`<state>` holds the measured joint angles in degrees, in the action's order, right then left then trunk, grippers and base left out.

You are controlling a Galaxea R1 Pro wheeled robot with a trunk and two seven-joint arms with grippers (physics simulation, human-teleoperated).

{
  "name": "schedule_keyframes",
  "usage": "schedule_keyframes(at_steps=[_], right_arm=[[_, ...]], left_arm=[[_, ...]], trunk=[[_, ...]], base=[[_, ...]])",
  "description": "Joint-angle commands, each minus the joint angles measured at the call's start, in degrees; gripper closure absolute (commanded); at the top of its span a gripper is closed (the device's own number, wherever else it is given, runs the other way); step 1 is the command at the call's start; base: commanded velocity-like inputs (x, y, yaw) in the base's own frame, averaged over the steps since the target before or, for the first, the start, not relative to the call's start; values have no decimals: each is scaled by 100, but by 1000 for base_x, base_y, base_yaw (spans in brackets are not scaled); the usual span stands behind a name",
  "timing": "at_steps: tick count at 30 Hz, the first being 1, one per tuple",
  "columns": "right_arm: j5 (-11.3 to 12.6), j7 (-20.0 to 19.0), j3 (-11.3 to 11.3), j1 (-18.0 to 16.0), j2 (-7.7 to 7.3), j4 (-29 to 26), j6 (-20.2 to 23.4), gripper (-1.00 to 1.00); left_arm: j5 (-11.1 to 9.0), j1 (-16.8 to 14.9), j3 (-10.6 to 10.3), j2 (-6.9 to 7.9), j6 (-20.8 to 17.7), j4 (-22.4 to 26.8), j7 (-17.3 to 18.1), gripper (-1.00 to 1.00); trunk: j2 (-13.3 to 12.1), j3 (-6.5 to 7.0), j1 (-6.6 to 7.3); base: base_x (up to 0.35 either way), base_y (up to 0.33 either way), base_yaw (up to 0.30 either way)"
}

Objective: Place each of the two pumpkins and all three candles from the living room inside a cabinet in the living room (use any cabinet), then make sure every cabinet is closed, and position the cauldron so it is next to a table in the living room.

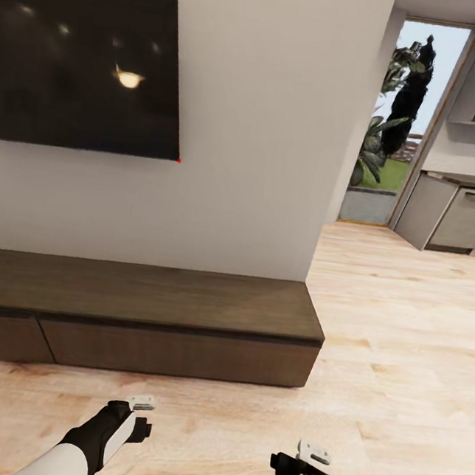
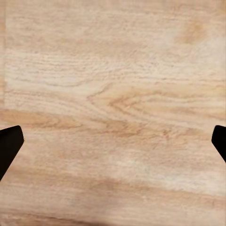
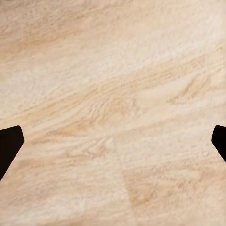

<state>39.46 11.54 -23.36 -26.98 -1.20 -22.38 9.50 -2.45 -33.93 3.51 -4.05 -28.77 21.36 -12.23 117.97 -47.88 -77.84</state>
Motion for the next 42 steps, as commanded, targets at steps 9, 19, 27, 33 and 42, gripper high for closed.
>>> schedule_keyframes(at_steps=[9,19,27,33,42], right_arm=[[-9,-20,-2,0,-18,4,8,-100],[6,-20,1,1,-20,6,8,-100],[9,-14,-1,0,-19,6,8,-100],[9,-16,-1,0,-23,6,0,-100],[6,-18,0,0,-26,6,-1,-100]], left_arm=[[-1,0,0,-6,3,0,0,-100],[-1,0,0,-6,11,0,-1,-100],[-1,0,0,1,19,0,-3,-100],[-1,0,0,-3,20,0,-4,-100],[-1,0,-4,13,25,0,-4,-100]], trunk=[[-362,162,198],[-764,342,418],[-1084,485,594],[-1325,593,725],[-1686,754,923]], base=[[0,0,0],[0,0,0],[0,0,0],[0,0,0],[0,0,0]])
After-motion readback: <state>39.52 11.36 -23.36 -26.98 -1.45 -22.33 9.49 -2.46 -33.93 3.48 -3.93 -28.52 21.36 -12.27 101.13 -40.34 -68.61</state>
